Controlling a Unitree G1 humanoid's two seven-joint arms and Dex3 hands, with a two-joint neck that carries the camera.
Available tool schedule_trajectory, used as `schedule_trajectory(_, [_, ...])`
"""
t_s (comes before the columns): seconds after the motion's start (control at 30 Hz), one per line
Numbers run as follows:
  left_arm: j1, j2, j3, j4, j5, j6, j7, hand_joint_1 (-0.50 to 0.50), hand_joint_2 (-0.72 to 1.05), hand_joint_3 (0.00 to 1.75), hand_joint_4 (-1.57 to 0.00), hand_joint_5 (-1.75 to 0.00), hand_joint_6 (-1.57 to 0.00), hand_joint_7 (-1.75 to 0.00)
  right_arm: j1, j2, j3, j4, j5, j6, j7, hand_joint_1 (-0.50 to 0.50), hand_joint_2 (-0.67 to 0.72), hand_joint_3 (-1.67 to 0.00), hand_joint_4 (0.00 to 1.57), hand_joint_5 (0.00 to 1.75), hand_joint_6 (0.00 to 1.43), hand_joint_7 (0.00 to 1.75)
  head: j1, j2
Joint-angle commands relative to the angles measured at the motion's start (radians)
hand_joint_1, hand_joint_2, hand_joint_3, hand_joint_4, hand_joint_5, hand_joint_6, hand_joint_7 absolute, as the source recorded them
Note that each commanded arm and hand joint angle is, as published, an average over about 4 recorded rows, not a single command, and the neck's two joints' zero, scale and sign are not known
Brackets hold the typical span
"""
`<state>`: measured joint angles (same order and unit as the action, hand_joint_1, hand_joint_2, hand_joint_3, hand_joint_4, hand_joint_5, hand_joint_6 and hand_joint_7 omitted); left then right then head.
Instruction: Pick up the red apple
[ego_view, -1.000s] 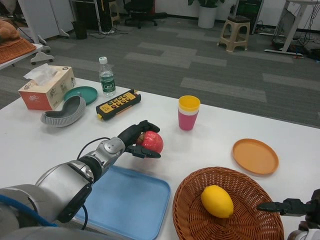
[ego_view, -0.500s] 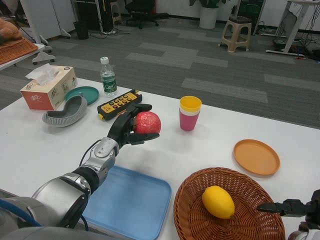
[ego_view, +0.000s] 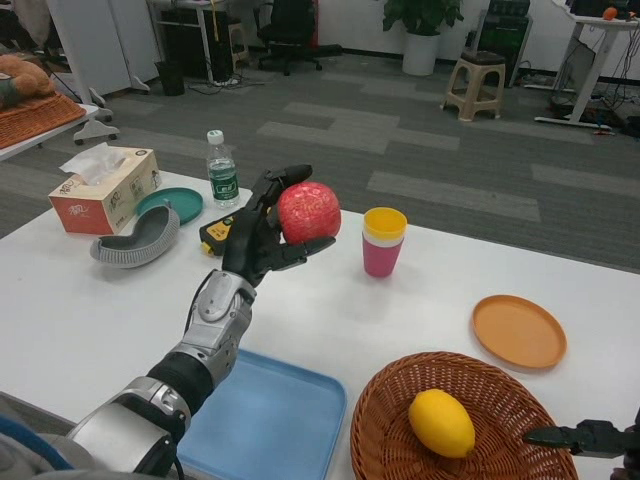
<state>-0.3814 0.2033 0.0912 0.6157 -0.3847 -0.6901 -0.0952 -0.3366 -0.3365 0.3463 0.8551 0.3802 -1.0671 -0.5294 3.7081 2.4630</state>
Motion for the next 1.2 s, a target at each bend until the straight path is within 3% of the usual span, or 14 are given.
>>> schedule_trajectory(0.03, [0.038,-0.015,0.007,-0.073,-0.010,-0.010,0.015,-0.50,0.96,0.09,-0.60,-1.23,-0.31,-0.98,0.005,-0.003,-0.007,-0.002,0.006,-0.005,0.000,0.38,0.72,0.00,0.00,0.00,0.00,0.00,-0.004,0.005])
schedule_trajectory(0.53, [0.134,-0.036,0.028,-0.281,-0.005,-0.008,0.066,-0.50,0.96,0.09,-0.60,-1.23,-0.31,-1.05,0.001,-0.019,0.000,0.001,0.012,-0.004,0.000,0.38,0.71,0.00,0.00,0.00,0.00,0.00,-0.020,0.021])
schedule_trajectory(0.67, [0.156,-0.035,0.023,-0.320,-0.006,-0.006,0.071,-0.50,0.96,0.09,-0.60,-1.33,-0.31,-1.05,0.001,-0.025,0.001,-0.001,0.013,-0.004,-0.001,0.38,0.72,0.00,0.00,0.00,0.00,0.00,-0.070,0.021])
schedule_trajectory(0.8, [0.180,0.001,0.014,-0.356,-0.010,0.005,0.084,-0.50,0.96,0.09,-0.60,-1.33,-0.31,-1.05,-0.001,-0.029,0.002,-0.002,0.013,-0.004,-0.001,0.38,0.72,0.00,0.00,0.00,0.00,0.00,-0.143,-0.013])
schedule_trajectory(0.9, [0.182,0.013,0.006,-0.362,-0.014,0.013,0.089,-0.50,0.96,0.09,-0.60,-1.33,-0.31,-1.05,-0.001,-0.031,0.002,-0.004,0.015,-0.004,-0.002,0.38,0.72,0.00,0.00,0.00,0.00,0.00,-0.222,-0.078])
schedule_trajectory(0.93, [0.182,0.015,0.003,-0.362,-0.016,0.014,0.089,-0.50,0.96,0.09,-0.60,-1.33,-0.31,-1.05,-0.001,-0.032,0.003,-0.005,0.016,-0.004,-0.002,0.38,0.72,0.00,0.00,0.00,0.00,0.00,-0.255,-0.134])
schedule_trajectory(1.1, [0.182,0.015,-0.012,-0.356,-0.018,0.021,0.089,-0.50,0.96,0.09,-0.64,-1.33,-0.33,-1.05,0.003,-0.032,-0.001,-0.018,0.024,-0.004,-0.003,0.38,0.72,0.00,0.00,0.00,0.00,0.00,-0.154,-0.221])
schedule_trajectory(1.2, [0.182,0.015,-0.017,-0.355,-0.018,0.029,0.089,-0.50,0.96,0.09,-0.64,-1.33,-0.34,-1.05,0.008,-0.030,-0.005,-0.020,0.027,-0.004,-0.003,0.38,0.72,0.00,0.00,0.00,0.00,0.00,-0.146,-0.249])
